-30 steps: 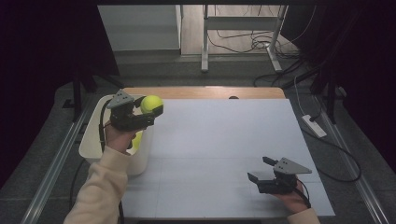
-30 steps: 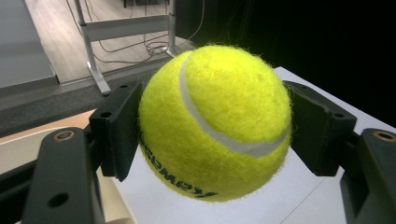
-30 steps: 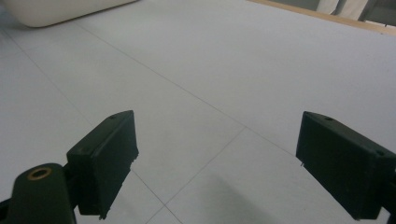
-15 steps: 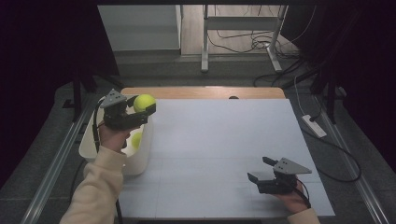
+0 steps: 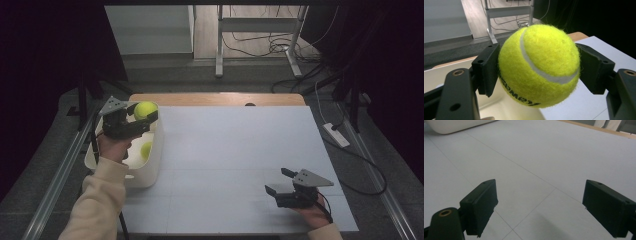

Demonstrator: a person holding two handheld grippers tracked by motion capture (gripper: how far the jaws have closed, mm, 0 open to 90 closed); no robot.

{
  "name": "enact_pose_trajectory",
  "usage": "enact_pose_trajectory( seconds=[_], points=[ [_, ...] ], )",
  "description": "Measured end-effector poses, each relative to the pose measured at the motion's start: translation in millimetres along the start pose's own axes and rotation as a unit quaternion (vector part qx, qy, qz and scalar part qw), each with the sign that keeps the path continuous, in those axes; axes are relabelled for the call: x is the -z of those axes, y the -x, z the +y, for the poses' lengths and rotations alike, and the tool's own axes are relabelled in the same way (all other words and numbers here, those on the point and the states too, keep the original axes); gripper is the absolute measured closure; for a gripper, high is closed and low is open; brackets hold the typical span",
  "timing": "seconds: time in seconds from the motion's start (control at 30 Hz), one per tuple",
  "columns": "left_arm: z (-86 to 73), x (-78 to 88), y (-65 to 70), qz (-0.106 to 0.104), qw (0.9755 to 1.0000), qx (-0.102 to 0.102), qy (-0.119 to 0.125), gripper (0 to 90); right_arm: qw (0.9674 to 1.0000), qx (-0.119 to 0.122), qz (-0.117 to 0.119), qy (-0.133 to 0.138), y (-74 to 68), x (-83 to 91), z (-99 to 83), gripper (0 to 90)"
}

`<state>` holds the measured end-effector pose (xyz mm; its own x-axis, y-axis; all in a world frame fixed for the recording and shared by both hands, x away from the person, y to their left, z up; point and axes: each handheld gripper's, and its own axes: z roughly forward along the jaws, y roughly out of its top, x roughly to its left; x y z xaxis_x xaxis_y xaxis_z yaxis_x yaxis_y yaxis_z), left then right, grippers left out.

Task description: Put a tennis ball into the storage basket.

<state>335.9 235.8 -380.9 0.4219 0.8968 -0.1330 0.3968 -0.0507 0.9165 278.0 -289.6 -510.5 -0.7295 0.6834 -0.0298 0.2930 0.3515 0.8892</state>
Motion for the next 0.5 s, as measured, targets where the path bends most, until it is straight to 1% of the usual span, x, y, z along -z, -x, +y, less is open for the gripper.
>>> enact_pose_trajectory(
  seconds=[0.17, 0.27, 0.3, 0.37, 0.4, 0.5],
  points=[
    [-2.6, 1.1, -4.6, 0.008, 1.0, 0.003, -0.003, 26.4, 1.0, 0.001, 0.0, 0.0, -0.1, 0.4, 0.1, 12.8],
    [-3.7, 1.7, -10.6, 0.023, 0.9997, 0.007, -0.009, 26.5, 1.0, 0.001, 0.0, -0.001, -0.2, 0.5, 0.1, 12.8],
    [-3.7, 1.7, -10.6, 0.023, 0.9997, 0.007, -0.009, 26.4, 1.0, 0.001, 0.0, 0.0, -0.1, 0.4, 0.1, 12.8],
    [-3.6, -1.4, -18.1, 0.039, 0.999, 0.013, -0.018, 26.4, 1.0, 0.0, 0.0, 0.0, 0.1, 0.0, 0.0, 12.8],
    [-3.6, -1.4, -18.1, 0.039, 0.999, 0.013, -0.018, 26.4, 1.0, 0.0, 0.0, 0.0, 0.1, 0.0, 0.0, 12.8],
    [-4.9, -3.4, -23.8, 0.047, 0.9984, 0.017, -0.025, 26.4, 1.0, 0.001, 0.0, 0.0, -0.1, 0.0, 0.0, 12.8]
  ],
)
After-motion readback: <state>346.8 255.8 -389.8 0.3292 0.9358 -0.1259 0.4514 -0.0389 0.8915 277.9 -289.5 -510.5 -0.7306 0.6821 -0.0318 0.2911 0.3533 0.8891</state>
